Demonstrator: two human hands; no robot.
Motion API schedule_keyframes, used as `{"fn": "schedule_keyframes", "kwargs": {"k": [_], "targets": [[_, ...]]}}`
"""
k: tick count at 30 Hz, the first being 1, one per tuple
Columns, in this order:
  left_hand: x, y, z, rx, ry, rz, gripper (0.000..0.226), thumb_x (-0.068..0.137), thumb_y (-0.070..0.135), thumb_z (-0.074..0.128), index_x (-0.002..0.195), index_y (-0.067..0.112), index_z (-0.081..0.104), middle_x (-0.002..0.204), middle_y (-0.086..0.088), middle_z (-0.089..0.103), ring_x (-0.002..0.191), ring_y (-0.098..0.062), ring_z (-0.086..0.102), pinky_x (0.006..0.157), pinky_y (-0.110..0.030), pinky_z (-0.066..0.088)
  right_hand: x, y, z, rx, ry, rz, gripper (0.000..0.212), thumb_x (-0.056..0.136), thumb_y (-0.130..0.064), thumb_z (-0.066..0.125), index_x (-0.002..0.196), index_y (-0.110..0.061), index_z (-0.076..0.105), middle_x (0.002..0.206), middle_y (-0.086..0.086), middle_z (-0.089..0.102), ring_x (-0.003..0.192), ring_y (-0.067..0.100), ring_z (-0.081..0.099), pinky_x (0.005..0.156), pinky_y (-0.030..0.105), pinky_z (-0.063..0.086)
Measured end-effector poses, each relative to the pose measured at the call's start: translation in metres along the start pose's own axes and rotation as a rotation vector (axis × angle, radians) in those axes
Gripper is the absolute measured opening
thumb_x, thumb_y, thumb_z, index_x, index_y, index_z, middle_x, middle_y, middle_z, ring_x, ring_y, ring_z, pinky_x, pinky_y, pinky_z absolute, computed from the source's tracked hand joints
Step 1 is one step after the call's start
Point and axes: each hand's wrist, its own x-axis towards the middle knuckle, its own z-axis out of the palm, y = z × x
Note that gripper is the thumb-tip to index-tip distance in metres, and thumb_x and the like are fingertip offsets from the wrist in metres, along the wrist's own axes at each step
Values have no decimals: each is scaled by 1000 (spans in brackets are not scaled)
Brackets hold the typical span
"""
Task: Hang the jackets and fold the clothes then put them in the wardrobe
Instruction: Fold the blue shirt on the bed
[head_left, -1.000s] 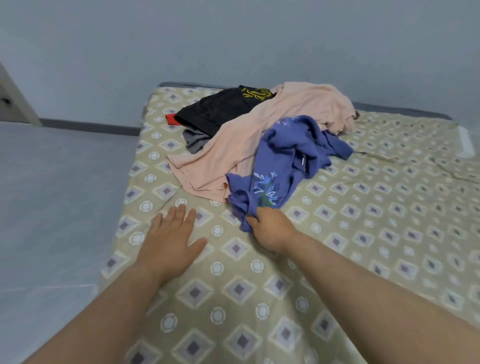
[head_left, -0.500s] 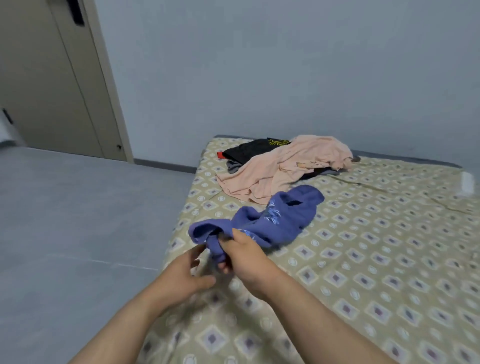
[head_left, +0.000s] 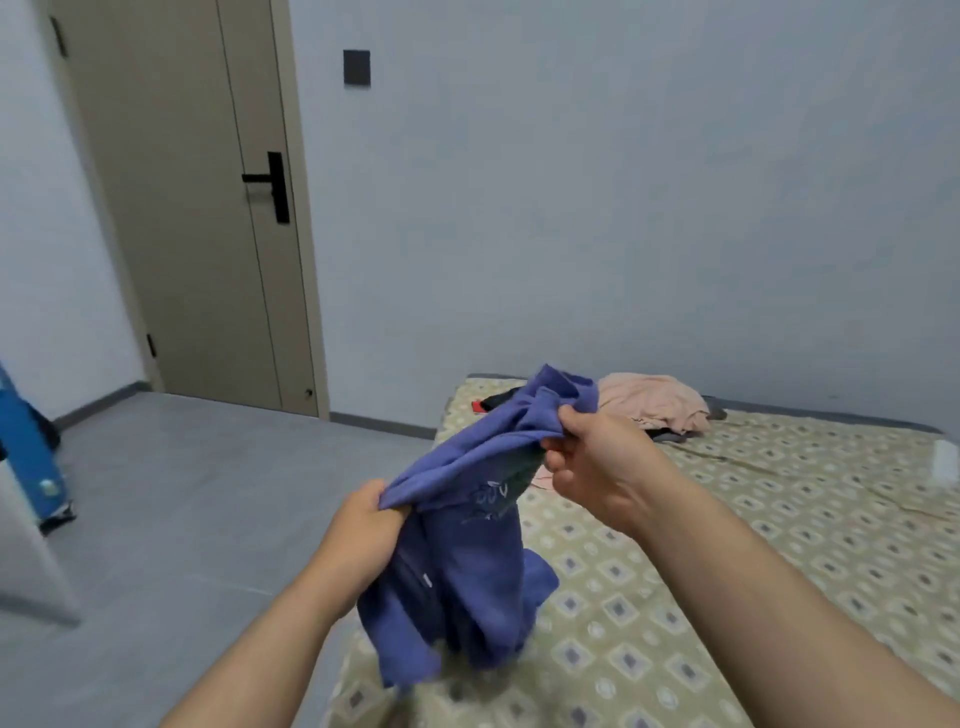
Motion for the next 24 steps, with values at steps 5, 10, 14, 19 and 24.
{"fn": "schedule_keyframes", "kwargs": {"k": [5, 10, 14, 19, 24], "targets": [[-17, 53, -32, -158, 62, 6, 19, 86, 34, 62, 90, 15, 66, 84, -3, 73, 77, -17, 66, 69, -34, 51, -17, 8, -19, -47, 109, 63, 16, 104, -13, 41, 112, -12, 56, 92, 12, 65, 66, 19, 54, 56, 24, 41], [-33, 109, -47, -231, -41, 21, 26, 84, 40, 57, 85, 20, 74, 90, -8, 75, 85, -23, 69, 79, -40, 54, -46, 22, 0, -382, -201, -146, 47, 96, -22, 64, 138, -32, 46, 126, -1, 58, 91, 18, 64, 69, 25, 55], [-38, 140, -52, -276, -101, 32, 28, 96, 34, 53, 93, 14, 72, 95, -11, 73, 89, -24, 67, 89, -41, 51, -59, 28, 27, -615, -412, -199, 24, 97, -28, 62, 120, -33, 58, 83, -2, 56, 58, 9, 40, 53, 21, 35], [-46, 168, -73, -275, -204, 113, 28, 89, 39, 63, 97, 13, 70, 98, -9, 75, 93, -24, 71, 88, -40, 54, -64, 8, 45, -501, -339, -295, 21, 103, -11, 47, 92, -14, 64, 71, -6, 65, 61, 7, 56, 58, 21, 46], [-36, 168, -106, 584, -117, 319, 18, 76, 21, 73, 90, 28, 64, 90, 5, 70, 81, -11, 66, 66, -27, 52, -47, -49, 25, -401, 55, -416, 26, 98, -10, 40, 92, -18, 64, 88, 2, 69, 75, 16, 62, 62, 26, 45]]}}
